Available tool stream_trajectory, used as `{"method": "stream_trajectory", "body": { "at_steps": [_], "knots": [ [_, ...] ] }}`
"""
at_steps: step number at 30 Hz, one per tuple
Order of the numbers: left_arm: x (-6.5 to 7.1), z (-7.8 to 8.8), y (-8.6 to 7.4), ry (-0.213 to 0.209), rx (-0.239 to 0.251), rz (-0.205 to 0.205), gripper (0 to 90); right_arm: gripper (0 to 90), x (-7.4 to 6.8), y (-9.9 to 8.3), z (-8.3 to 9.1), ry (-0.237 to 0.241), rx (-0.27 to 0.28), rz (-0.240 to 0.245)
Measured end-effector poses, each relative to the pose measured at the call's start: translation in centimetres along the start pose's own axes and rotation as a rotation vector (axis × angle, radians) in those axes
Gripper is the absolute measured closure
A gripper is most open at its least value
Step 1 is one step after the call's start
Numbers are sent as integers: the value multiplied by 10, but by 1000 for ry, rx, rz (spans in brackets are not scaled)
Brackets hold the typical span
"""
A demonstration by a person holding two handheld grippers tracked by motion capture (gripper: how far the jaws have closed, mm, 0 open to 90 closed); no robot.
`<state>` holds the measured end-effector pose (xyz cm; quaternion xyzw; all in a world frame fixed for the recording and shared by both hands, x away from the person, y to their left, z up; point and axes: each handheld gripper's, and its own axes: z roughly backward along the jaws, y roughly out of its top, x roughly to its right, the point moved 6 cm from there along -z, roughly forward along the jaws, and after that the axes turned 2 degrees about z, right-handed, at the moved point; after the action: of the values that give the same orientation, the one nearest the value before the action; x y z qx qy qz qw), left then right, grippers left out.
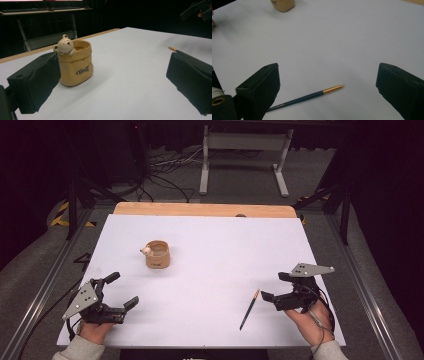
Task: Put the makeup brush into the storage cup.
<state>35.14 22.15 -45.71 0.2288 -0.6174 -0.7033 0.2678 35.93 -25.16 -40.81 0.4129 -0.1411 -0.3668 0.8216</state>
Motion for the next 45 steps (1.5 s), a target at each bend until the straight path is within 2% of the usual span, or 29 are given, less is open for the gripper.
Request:
{"method": "stream_trajectory", "body": {
  "at_steps": [4,10,16,21,26,27,34,39,45],
  "knots": [
    [0,1,1,1,6,-1,3,70,0,1,-1,-9,-65,-16],
    [0,1,1,3,4,-3,3,68,-1,3,-3,-19,-104,-19],
    [5,-2,6,0,7,-49,6,64,-3,5,-5,-27,-137,-8],
    [3,-9,8,-6,5,-40,7,64,-6,7,-5,-38,-162,0],
    [2,-11,9,-6,6,-43,7,58,-11,8,-7,-36,-212,18],
    [3,-11,9,-7,5,-43,8,55,-12,9,-8,-38,-236,24],
    [1,-11,8,-10,0,-29,7,52,-15,12,-11,-32,-275,35],
    [2,-11,8,-15,-1,-28,8,52,-16,11,-16,-27,-323,22],
    [2,-11,7,-18,-3,-18,9,55,-16,12,-21,-3,-355,7]
  ]
}}
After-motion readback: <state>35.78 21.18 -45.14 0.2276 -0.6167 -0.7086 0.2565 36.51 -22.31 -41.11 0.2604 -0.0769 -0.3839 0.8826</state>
